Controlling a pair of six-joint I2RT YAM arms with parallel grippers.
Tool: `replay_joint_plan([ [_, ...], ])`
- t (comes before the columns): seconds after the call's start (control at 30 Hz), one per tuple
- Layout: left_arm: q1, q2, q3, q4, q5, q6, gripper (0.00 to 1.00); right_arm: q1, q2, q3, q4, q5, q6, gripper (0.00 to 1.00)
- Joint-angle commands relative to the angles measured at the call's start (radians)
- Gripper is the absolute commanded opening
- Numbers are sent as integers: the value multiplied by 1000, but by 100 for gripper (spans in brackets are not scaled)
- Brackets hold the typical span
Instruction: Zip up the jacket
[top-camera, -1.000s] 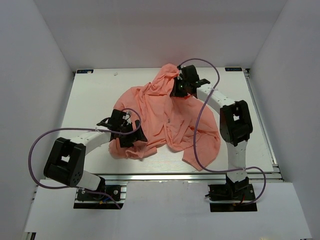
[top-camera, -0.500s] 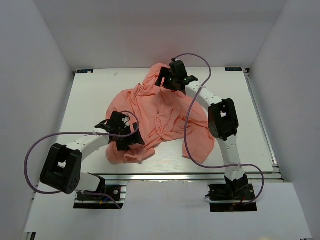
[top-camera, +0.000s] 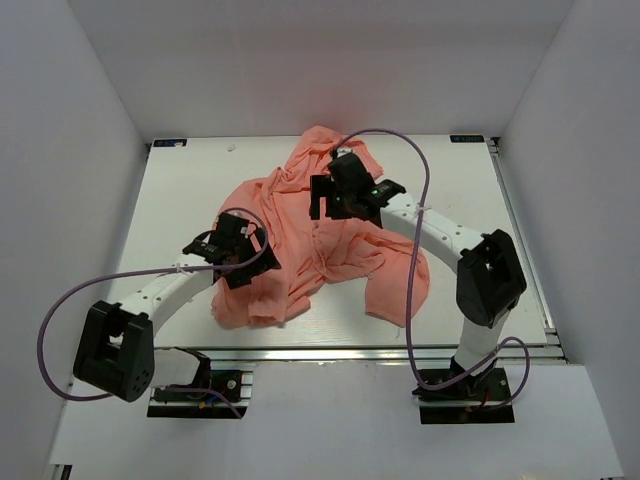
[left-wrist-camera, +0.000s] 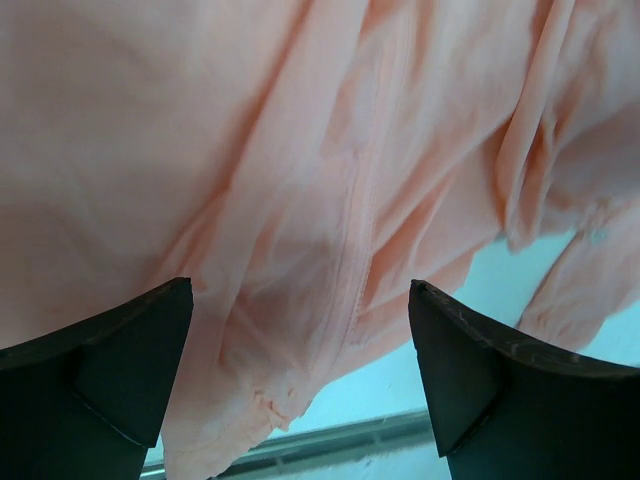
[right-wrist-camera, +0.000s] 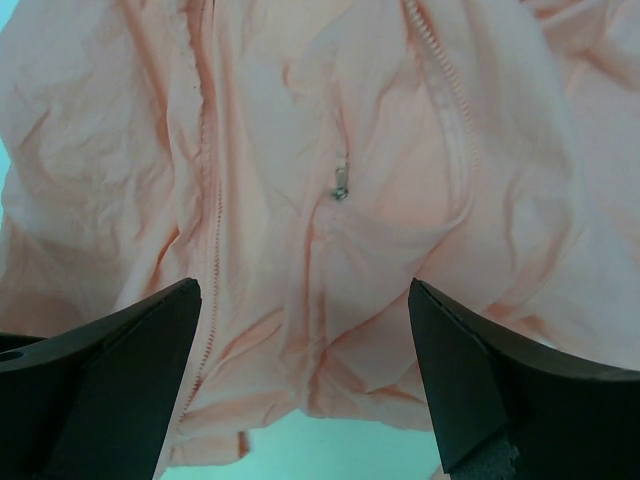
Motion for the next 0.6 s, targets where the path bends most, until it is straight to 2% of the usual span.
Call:
replay_joint_plan([
  [0.0, -5, -54, 77, -57, -173, -85, 98, 28, 16, -67, -76, 123, 138, 89],
  [0.2, -5, -125, 99, -59, -245, -108, 98, 33, 60, -118, 81, 138, 272, 88],
  [0.37, -5, -165, 67, -51, -232, -113, 98, 35, 174, -55, 135, 241, 269, 77],
  [0.43, -5, -180, 59, -57, -226, -116, 98, 30, 209, -8, 102, 251, 255, 67],
  [0.57, -5, -200, 37, -60, -242, -116, 98, 27, 252, 32, 106, 289, 215, 35],
])
